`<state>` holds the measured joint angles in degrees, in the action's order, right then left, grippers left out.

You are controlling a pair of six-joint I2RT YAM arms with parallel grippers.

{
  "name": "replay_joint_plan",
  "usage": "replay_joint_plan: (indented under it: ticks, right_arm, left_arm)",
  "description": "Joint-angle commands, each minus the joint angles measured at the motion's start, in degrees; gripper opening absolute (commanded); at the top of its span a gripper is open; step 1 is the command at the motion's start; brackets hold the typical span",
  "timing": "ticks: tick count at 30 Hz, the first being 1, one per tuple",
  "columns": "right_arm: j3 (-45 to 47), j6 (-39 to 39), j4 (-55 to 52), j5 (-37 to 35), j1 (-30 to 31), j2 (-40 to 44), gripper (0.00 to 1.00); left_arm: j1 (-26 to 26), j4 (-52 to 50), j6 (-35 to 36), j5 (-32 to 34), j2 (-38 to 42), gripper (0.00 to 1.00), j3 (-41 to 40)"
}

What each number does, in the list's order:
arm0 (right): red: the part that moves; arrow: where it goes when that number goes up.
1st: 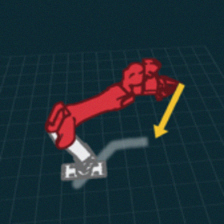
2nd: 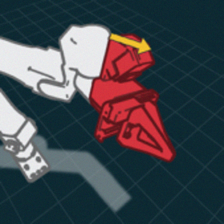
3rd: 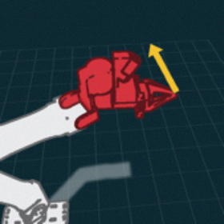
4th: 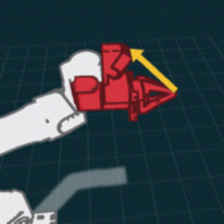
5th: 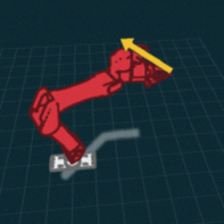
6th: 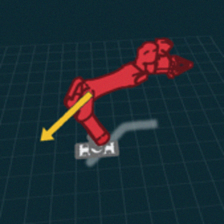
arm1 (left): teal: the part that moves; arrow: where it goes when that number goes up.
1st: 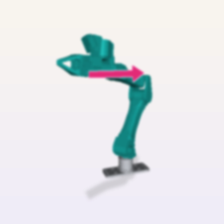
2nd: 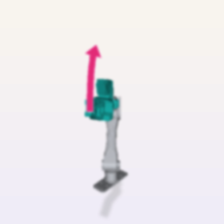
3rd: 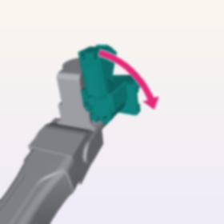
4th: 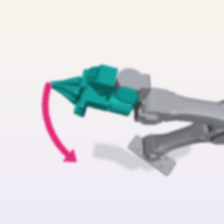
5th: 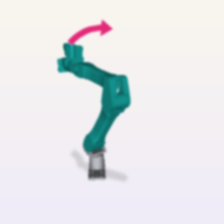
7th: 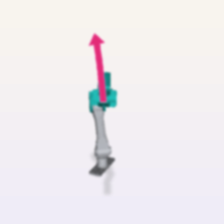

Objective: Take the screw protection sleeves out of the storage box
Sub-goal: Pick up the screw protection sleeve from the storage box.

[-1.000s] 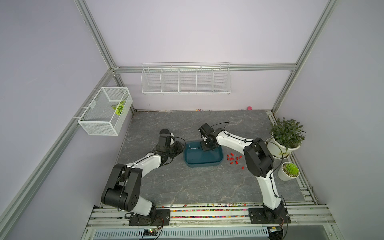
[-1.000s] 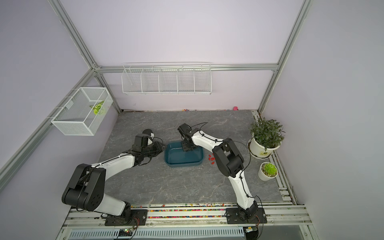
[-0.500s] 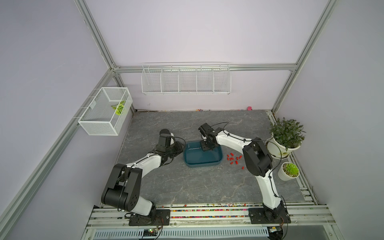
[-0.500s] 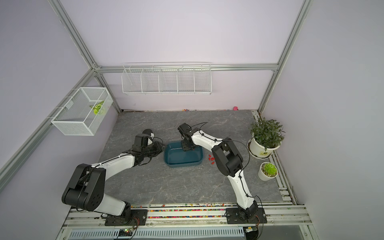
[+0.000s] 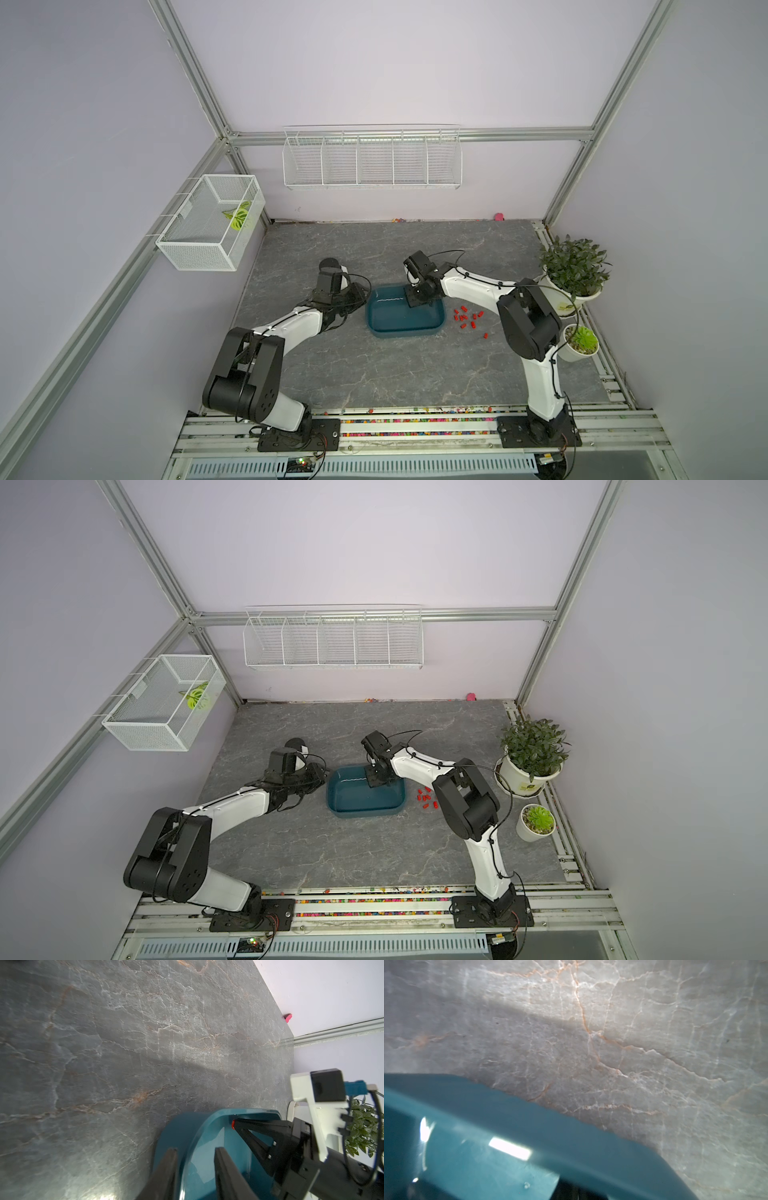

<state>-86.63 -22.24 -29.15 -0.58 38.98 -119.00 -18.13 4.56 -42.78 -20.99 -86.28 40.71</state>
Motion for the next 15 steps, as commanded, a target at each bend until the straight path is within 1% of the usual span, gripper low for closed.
replay_joint_plan:
  ticks: [1, 9, 15]
  right_arm:
    - [2.2, 0.2, 2.7, 1.5, 0.0, 4.0, 0.02]
    - [5.4, -0.6, 4.7, 3.6, 0.0, 8.3, 0.02]
    - [8.7, -1.3, 5.1, 4.7, 0.0, 14.1, 0.02]
  left_arm:
    - [-0.2, 0.4, 0.9, -0.2, -0.2, 0.37, 1.6]
    - [-0.2, 0.2, 0.8, -0.2, -0.5, 0.37, 1.8]
    - [-0.2, 0.2, 0.8, -0.2, -0.5, 0.37, 1.8]
